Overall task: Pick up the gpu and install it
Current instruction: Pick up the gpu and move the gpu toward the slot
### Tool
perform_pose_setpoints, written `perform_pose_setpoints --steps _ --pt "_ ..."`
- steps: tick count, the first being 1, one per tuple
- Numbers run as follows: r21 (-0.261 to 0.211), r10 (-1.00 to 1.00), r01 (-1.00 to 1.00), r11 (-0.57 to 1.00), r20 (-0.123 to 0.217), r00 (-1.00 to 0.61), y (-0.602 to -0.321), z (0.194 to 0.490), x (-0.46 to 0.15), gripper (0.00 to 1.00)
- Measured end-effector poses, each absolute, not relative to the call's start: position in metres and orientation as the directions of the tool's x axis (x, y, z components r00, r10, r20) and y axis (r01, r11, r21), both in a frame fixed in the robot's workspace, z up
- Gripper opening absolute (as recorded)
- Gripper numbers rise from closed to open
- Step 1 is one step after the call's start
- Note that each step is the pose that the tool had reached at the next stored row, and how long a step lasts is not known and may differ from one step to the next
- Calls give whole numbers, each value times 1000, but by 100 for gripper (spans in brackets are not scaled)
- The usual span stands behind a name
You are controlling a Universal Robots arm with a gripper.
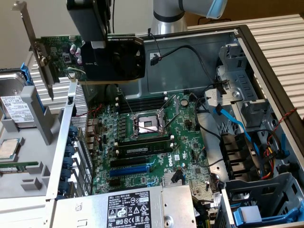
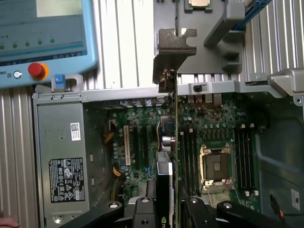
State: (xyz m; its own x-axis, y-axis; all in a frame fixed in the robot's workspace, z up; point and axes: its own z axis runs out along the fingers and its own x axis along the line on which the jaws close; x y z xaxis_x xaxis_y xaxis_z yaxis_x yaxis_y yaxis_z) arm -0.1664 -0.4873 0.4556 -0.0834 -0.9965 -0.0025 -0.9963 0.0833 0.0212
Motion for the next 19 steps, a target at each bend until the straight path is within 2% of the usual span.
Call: perform_pose_setpoints --steps 19 --pt "21 -997 -996 83 -3 -83 -504 422 -113 27"
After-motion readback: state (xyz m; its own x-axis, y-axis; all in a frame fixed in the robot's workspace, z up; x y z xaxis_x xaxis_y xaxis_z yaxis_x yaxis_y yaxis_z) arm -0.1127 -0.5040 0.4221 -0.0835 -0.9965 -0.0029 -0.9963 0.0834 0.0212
